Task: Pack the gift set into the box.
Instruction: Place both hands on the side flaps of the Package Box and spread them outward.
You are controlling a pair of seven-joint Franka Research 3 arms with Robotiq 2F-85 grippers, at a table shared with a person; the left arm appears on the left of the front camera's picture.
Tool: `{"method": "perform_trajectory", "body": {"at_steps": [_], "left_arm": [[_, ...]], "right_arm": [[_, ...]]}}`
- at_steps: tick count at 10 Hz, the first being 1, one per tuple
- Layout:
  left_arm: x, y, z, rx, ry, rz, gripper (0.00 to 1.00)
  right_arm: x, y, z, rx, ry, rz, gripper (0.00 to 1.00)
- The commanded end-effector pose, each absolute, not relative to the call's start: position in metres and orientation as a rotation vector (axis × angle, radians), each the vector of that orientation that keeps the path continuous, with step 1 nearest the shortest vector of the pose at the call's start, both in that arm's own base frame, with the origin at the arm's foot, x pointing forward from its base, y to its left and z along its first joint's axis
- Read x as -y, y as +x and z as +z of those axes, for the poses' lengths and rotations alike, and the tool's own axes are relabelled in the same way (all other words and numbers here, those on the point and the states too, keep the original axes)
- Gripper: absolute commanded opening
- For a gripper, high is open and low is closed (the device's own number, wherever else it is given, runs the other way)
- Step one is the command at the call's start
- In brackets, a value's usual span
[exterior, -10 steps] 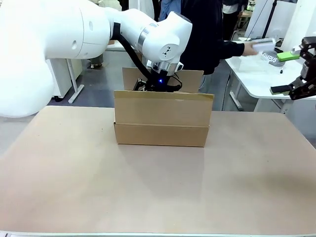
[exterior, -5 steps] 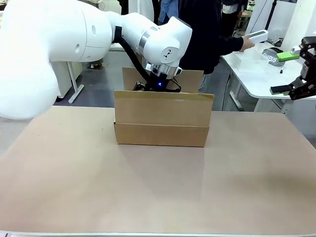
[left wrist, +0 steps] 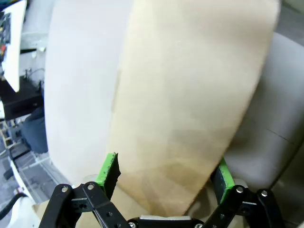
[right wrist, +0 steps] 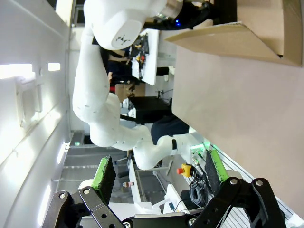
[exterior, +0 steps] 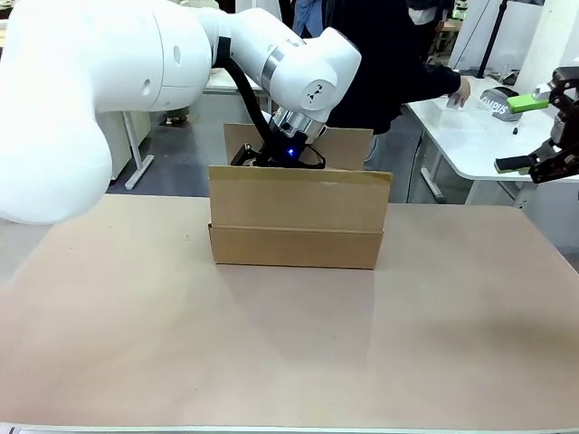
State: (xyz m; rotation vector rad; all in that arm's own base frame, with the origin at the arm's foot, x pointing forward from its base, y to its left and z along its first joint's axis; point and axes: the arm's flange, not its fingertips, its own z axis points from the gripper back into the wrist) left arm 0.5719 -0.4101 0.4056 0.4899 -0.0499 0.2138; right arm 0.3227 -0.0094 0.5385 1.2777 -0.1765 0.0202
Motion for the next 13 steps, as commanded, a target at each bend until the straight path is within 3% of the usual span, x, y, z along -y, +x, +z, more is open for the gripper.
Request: {"method": "perform_trajectory", "body": {"at_steps": [1,13], "left_arm": [[0.417,0.575,0.414,0.074,0.574,0.287,1.0],[0.369,0.566,0.455,0.244,0.581,0.296,1.0]], "right_arm": [[0.009,0.325,0.54,0.197,1.297,0.042,1.0],[0.009,0.325,0.54,0.197,1.297,0.042,1.0]]}}
